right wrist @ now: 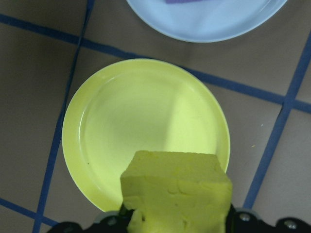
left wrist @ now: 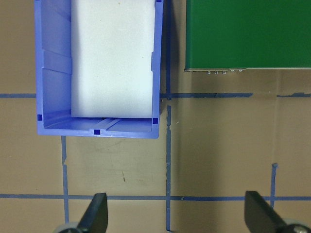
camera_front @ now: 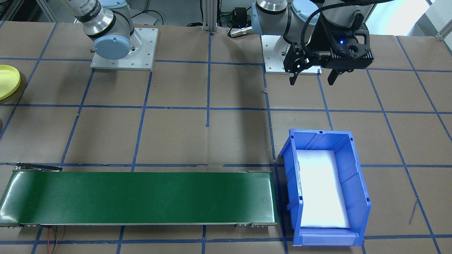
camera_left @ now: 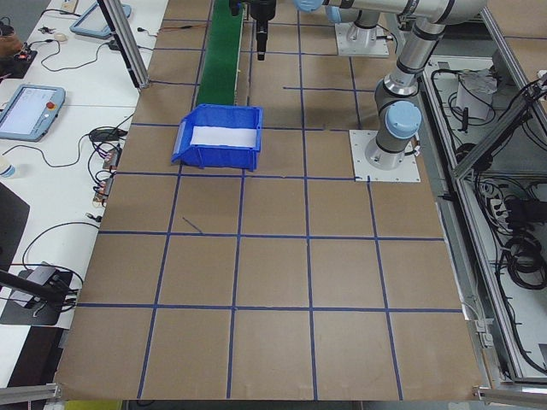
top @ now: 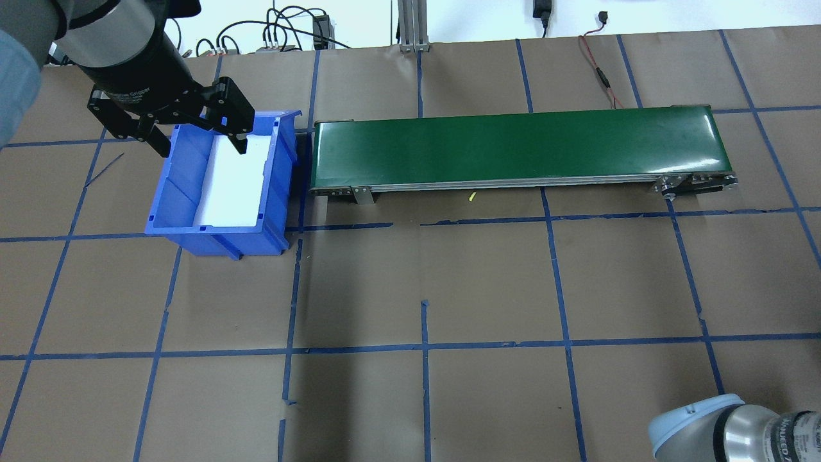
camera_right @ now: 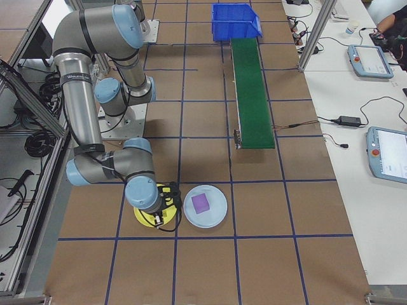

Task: Move block left to right into plate

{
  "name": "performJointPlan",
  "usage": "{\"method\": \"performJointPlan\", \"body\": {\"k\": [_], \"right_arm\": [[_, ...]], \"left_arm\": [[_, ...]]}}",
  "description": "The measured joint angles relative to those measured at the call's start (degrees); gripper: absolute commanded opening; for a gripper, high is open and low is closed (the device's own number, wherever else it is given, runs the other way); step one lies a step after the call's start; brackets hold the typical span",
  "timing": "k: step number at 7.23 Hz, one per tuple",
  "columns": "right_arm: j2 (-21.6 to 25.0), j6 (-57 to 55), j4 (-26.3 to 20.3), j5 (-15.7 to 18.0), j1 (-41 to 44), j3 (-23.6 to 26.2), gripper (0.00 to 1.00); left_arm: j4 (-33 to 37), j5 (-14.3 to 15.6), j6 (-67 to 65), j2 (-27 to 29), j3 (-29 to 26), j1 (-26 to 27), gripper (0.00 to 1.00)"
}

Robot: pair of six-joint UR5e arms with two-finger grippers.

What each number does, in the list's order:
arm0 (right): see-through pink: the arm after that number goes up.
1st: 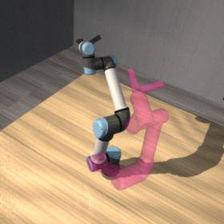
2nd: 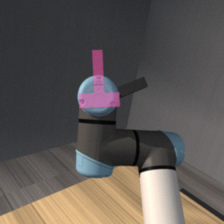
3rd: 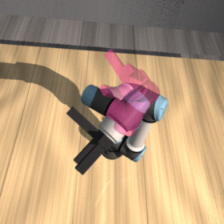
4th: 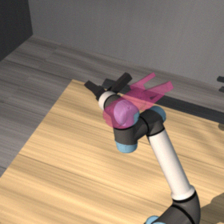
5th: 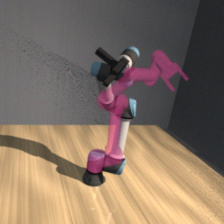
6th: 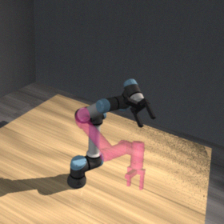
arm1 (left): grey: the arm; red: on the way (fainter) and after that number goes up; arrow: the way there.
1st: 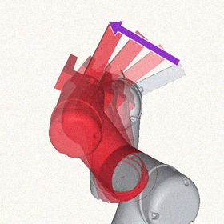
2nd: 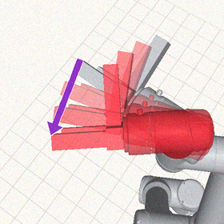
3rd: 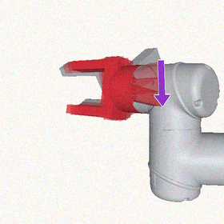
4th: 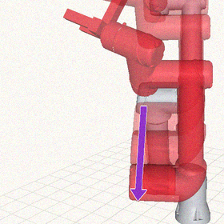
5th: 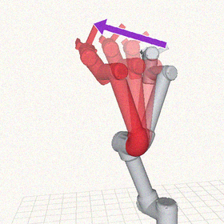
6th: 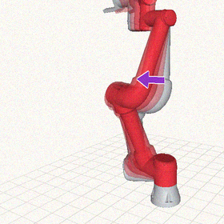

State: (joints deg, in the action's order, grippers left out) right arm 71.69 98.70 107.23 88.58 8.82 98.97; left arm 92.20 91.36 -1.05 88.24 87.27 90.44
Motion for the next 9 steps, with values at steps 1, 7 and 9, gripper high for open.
{"method": "performJointPlan", "body": {"k": [1, 7, 9], "right_arm": [[0.52, 0.78, -0.16, -0.45, -1.33, 1.79, 0.58], [0.64, 1.18, 0.49, -5.41, -1.27, 8.07, 1.0], [0.93, 1.33, 5.51, -4.99, 1.38, 5.38, 1.0]], "left_arm": [[0.0, -0.02, 0.0, 0.01, 0.0, 0.02, 1.0], [0.0, -0.04, 0.0, 0.01, 0.0, 0.09, 1.0], [0.0, -0.04, 0.0, -0.01, 0.0, 0.06, 1.0]]}}
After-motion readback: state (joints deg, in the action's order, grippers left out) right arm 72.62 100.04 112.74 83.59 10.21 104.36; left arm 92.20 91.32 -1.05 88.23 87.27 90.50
